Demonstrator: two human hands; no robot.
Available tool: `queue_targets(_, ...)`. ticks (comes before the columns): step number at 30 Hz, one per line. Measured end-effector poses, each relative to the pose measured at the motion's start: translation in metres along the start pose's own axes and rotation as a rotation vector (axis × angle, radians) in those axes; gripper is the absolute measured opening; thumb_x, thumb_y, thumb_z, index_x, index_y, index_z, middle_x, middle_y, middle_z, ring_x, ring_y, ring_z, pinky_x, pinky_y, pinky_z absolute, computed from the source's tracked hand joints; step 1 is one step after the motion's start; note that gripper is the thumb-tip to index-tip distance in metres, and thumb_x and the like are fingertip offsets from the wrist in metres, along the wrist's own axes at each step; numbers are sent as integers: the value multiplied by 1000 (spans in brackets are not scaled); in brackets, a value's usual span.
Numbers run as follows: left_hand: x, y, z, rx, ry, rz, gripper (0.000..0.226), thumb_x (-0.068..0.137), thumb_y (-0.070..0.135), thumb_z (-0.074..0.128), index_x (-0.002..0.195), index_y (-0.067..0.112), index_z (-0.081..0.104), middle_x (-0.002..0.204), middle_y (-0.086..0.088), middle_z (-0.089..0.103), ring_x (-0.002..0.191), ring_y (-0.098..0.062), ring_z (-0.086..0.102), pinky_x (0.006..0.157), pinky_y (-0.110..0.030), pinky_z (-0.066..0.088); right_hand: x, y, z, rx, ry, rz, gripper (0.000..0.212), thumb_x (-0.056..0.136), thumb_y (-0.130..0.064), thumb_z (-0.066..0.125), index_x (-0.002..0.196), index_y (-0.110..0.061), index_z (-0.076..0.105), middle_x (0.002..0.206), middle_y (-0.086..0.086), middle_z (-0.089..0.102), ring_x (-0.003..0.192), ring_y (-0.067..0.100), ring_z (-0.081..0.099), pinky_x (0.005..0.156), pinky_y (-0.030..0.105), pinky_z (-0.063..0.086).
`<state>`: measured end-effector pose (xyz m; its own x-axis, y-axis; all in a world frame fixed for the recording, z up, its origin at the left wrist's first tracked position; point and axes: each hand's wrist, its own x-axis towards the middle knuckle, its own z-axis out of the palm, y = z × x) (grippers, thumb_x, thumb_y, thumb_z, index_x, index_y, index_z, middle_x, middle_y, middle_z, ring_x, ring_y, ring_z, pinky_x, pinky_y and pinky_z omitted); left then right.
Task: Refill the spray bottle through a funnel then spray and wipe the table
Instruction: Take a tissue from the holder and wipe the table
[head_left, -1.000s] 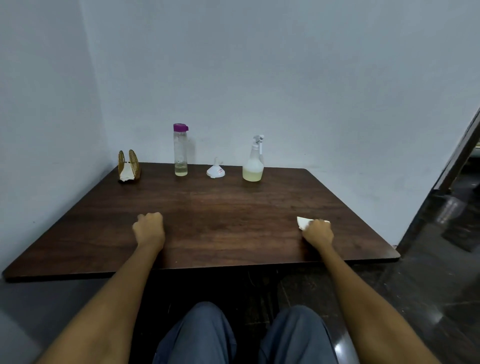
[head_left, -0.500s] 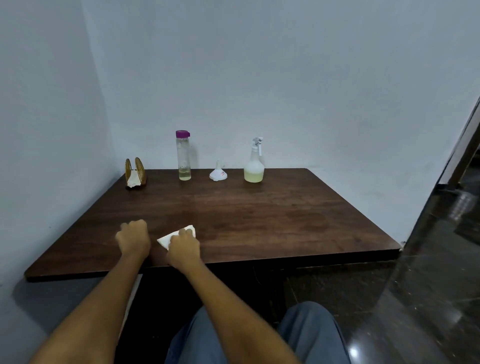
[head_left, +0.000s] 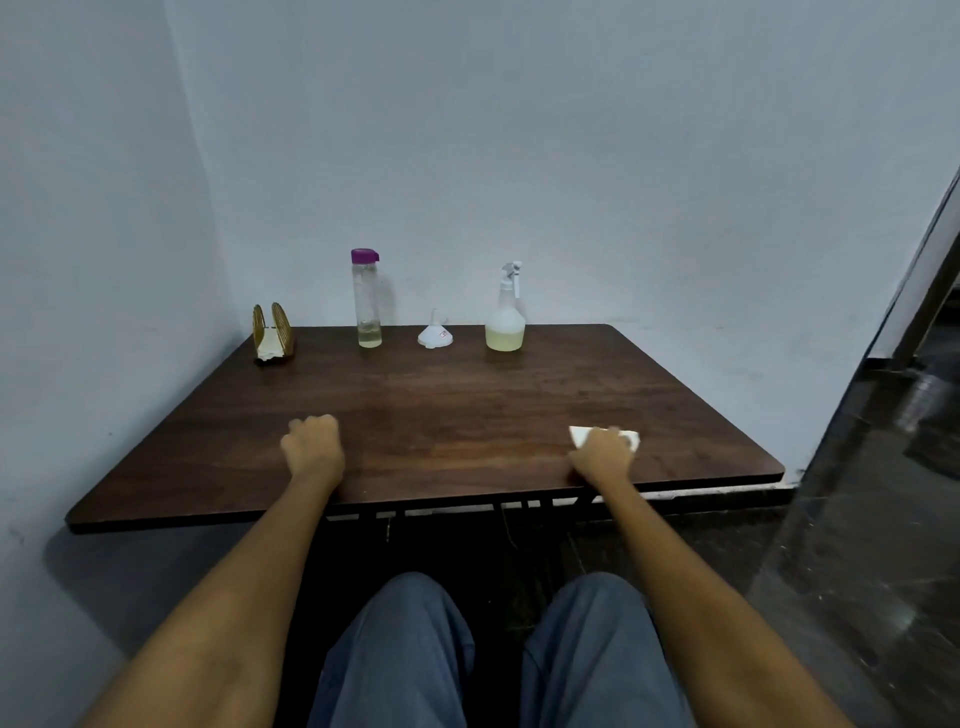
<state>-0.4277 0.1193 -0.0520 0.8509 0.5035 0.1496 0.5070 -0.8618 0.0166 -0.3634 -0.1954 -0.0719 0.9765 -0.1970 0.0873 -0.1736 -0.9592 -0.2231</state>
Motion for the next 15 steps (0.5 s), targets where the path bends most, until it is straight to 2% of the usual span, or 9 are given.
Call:
queue_targets(3,-2,0,3,8,-9,0,25,96,5,46,117,9,58,123,-11,59,120,-27,49,89,-32,46,3,16,-3,7,14,49,41,86,-24,55,121,-4,57,127,15,53,119,31,51,97,33,42)
queue_targets(7,-5,-2,10,3,-2,9,24,96,5,46,117,9,59,122,-11,59,121,-27,48,90,-32,46,-20,-22,3,-30,44,-39,35,85,-28,54,112,-9,63,119,12,60,111,26,57,89,30,41)
queue_targets(9,-7,-6,10,3,1,2,22,96,8,48,116,9,58,121,-10,60,120,-27,47,89,-32,46,-39,-60,12,-22,24,-163,31,86,-25,51,110,-9,63,118,11,61,113,26,55,87,30,37)
queue_targets(12,-7,-16,9,6,9,-20,21,96,9,49,115,9,59,120,-11,60,121,-28,46,88,-33,46,-82,-129,28,-1,-23,-393,32,88,-24,51,112,-6,63,118,13,61,116,29,53,95,34,39)
queue_targets(15,-5,-26,4,23,25,-46,22,95,11,51,116,10,59,121,-10,60,122,-27,45,87,-33,47,-125,-188,46,1,-86,-604,30,87,-24,53,108,-6,63,114,14,63,113,31,53,92,37,40)
